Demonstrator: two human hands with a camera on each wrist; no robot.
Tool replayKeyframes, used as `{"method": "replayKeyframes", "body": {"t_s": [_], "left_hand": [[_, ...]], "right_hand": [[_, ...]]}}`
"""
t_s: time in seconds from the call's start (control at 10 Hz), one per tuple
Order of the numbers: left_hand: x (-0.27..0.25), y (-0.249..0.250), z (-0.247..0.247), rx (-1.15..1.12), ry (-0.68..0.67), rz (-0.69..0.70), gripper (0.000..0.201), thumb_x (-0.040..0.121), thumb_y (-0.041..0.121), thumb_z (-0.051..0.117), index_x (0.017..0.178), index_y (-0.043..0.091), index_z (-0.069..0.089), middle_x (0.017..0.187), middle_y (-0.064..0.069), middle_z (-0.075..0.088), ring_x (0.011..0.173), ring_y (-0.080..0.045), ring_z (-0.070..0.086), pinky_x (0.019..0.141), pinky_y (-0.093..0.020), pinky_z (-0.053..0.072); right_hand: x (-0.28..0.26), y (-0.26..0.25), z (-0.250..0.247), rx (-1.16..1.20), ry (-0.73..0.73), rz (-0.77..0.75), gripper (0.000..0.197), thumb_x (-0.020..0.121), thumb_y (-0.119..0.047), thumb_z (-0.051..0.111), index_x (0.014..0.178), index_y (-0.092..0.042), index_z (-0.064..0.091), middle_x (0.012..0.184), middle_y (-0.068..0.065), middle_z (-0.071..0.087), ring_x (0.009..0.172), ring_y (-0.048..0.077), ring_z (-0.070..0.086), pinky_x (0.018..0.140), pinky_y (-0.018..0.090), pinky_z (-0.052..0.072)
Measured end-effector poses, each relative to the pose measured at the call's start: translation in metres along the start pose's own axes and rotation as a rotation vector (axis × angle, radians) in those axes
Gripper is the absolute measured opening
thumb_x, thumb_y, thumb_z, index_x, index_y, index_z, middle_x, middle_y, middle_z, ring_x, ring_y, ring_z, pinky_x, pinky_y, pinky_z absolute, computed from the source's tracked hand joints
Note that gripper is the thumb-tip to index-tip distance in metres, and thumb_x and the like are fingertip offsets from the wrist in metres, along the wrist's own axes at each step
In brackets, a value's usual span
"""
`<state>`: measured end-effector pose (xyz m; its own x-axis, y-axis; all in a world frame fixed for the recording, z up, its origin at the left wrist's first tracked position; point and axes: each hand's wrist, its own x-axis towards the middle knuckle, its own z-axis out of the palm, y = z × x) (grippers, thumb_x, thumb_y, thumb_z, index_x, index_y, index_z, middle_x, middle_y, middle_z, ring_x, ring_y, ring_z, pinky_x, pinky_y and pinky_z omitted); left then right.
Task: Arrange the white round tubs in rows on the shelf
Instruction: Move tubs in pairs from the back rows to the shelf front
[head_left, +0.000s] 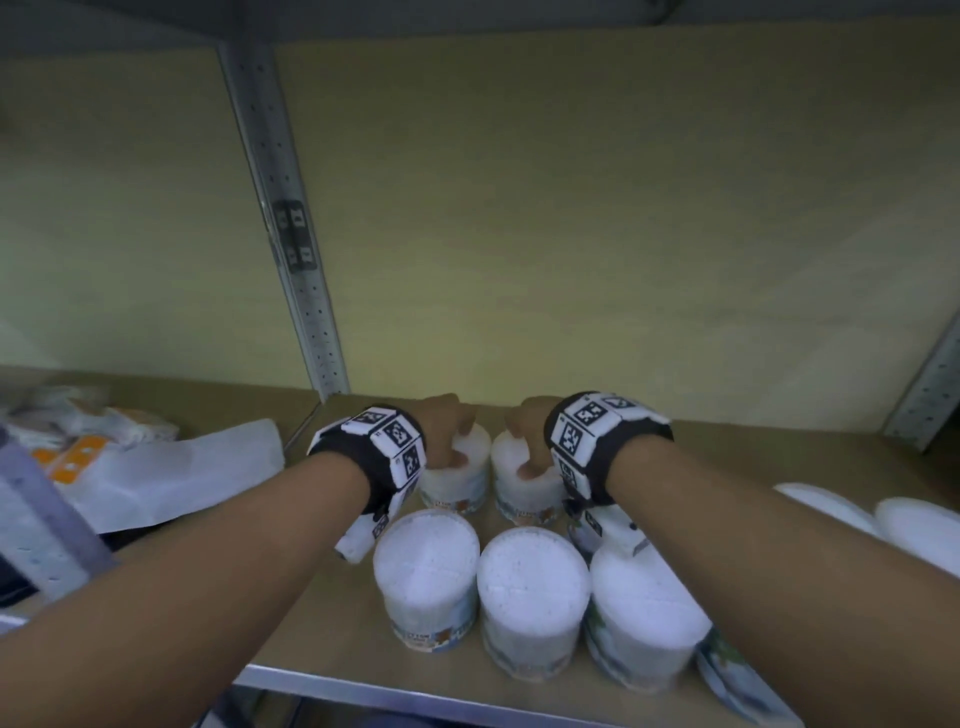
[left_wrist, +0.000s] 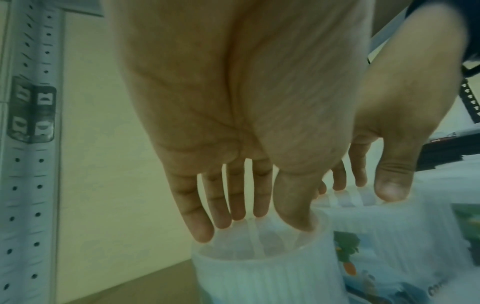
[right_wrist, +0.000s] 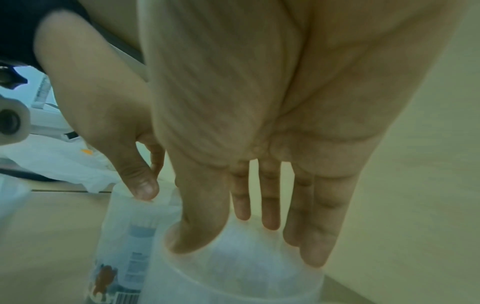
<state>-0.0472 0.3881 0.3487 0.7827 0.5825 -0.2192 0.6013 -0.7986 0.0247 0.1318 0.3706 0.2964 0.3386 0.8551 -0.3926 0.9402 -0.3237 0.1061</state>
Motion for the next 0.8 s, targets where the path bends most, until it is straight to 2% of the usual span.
{"method": "replayKeyframes", "body": {"t_s": [0.1,0.2,0.3,0.4,0.5,0.6,0.7,0.8], "left_hand": [[-0.016,0.005,0.006,0.015,0.035,-0.007,0.045,0.091,0.029,0.060,0.129,0.008,0.048,0.131,-0.011,0.051,0.114,-0.027,0.053,0.077,-0.025,0.036],[-0.029,0.009,0.005,0.040,0.036,-0.032,0.045,0.090,0.031,0.060,0.128,0.010,0.049,0.130,-0.010,0.055,0.113,-0.027,0.054,0.080,-0.026,0.037],[-0.043,0.014,0.007,0.049,0.028,-0.067,0.046,0.090,0.030,0.061,0.130,0.011,0.049,0.130,-0.009,0.055,0.114,-0.027,0.054,0.088,-0.029,0.042],[-0.049,0.014,0.012,0.013,0.029,-0.088,0.045,0.090,0.029,0.061,0.129,0.012,0.049,0.129,-0.009,0.056,0.115,-0.027,0.054,0.091,-0.032,0.043],[-0.053,0.015,0.016,-0.028,0.018,-0.109,0.045,0.091,0.025,0.060,0.132,0.010,0.048,0.133,-0.010,0.054,0.119,-0.028,0.053,0.096,-0.034,0.043],[-0.055,0.016,0.017,-0.052,0.044,-0.124,0.045,0.092,0.024,0.058,0.134,0.010,0.047,0.136,-0.010,0.052,0.122,-0.027,0.051,0.098,-0.032,0.041],[-0.056,0.015,0.021,-0.071,0.054,-0.143,0.046,0.093,0.025,0.056,0.136,0.010,0.046,0.138,-0.010,0.051,0.125,-0.026,0.050,0.100,-0.032,0.040],[-0.060,0.015,0.017,-0.107,0.094,-0.156,0.047,0.094,0.026,0.054,0.138,0.012,0.046,0.140,-0.009,0.049,0.127,-0.025,0.048,0.103,-0.033,0.039]], "right_hand": [[0.138,0.028,0.078,-0.004,-0.017,-0.074,0.101,0.006,-0.083,0.067,0.098,-0.045,0.052,0.104,0.003,0.065,0.078,0.038,0.062,0.064,0.067,0.045],[0.130,0.019,0.089,-0.041,0.028,-0.126,0.095,0.012,-0.083,0.063,0.096,-0.040,0.055,0.098,0.007,0.064,0.071,0.035,0.061,0.067,0.066,0.044],[0.116,0.010,0.099,-0.041,0.148,-0.138,0.091,0.014,-0.081,0.062,0.093,-0.040,0.052,0.091,0.007,0.064,0.067,0.034,0.060,0.065,0.065,0.044],[0.095,0.008,0.092,0.054,0.181,-0.134,0.089,0.017,-0.078,0.067,0.095,-0.045,0.039,0.095,-0.001,0.065,0.073,0.031,0.064,0.066,0.053,0.052],[0.007,-0.003,0.058,0.045,0.177,-0.102,0.080,0.033,-0.070,0.071,0.101,-0.040,0.042,0.102,-0.002,0.066,0.082,0.029,0.067,0.071,0.047,0.056],[-0.033,-0.005,0.046,0.040,0.179,-0.126,0.075,0.052,-0.062,0.068,0.116,-0.028,0.050,0.116,0.003,0.064,0.097,0.031,0.066,0.079,0.047,0.055],[-0.095,-0.019,0.024,0.066,0.169,-0.139,0.067,0.069,-0.051,0.072,0.125,-0.019,0.054,0.125,0.007,0.062,0.108,0.031,0.063,0.089,0.045,0.054],[-0.132,-0.023,0.007,0.112,0.149,-0.118,0.054,0.089,-0.034,0.061,0.133,-0.005,0.052,0.135,0.014,0.055,0.123,0.031,0.055,0.103,0.039,0.046]]}}
